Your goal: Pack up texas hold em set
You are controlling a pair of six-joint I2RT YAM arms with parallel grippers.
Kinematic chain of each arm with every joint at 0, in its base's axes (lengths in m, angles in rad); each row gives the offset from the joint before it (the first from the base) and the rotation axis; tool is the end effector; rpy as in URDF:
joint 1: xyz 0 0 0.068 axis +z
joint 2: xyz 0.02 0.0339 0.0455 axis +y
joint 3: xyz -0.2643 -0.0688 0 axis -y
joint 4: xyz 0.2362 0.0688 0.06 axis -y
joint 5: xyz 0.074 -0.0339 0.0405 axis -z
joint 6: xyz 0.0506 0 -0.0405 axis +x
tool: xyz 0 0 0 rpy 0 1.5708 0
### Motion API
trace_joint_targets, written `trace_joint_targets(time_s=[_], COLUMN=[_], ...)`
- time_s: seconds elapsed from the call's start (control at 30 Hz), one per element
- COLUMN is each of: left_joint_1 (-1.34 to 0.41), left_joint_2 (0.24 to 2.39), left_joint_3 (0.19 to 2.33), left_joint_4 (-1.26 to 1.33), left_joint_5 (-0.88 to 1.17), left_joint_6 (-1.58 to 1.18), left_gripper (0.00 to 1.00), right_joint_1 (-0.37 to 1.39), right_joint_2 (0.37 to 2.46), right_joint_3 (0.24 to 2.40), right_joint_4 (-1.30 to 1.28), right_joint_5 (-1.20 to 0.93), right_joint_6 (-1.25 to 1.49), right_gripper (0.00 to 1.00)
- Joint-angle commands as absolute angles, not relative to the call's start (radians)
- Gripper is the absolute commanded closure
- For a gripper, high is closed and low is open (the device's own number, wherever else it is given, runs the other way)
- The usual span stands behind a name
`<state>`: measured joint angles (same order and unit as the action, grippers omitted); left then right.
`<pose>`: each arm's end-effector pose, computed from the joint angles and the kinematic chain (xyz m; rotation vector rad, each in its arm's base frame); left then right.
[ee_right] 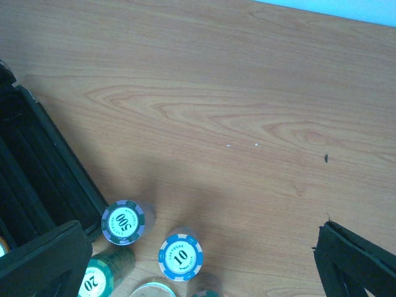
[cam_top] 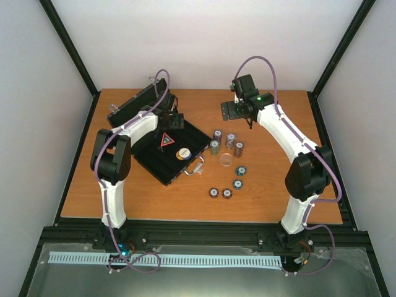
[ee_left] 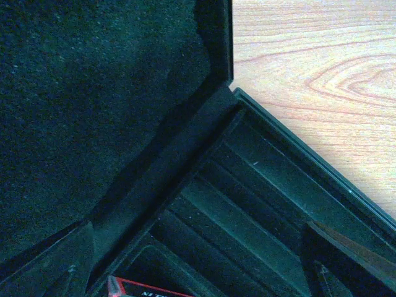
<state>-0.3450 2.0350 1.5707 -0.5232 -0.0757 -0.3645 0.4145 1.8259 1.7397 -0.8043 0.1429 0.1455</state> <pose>0.4200 -0.1469 0.1938 -0.0541 2.5632 -0.1763 0.3738 0.1566 0.3122 -0.2670 2.4355 0.0711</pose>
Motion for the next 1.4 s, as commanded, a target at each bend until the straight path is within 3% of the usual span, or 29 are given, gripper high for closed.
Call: trace_joint_targets(time_s=[0.0,0.63,1.37], left_joint_1=[-0.340,-0.341,-0.340], left_joint_2=[2.046,2.049,2.041], left_joint_3=[1.622,1.532,1.428], left_joint_4=[-0.538,-0.540,-0.521], left_joint_5=[-0.134,-0.093,0.092], left_joint_6=[-0.364,-0.425,-0.414], left_gripper=[0.08,0.08,0.08], right_joint_1=[0.410,0.400,0.399], right_joint_2=[1.801,1.806,1.810], right_joint_3=[1.722,1.675,1.654], right_joint_4=[-0.802,-0.801,-0.795], right_joint_5=[0.149,0.138,0.135], right_joint_6=[0.138,0.120,0.120], right_gripper=[0.00,0.00,0.00])
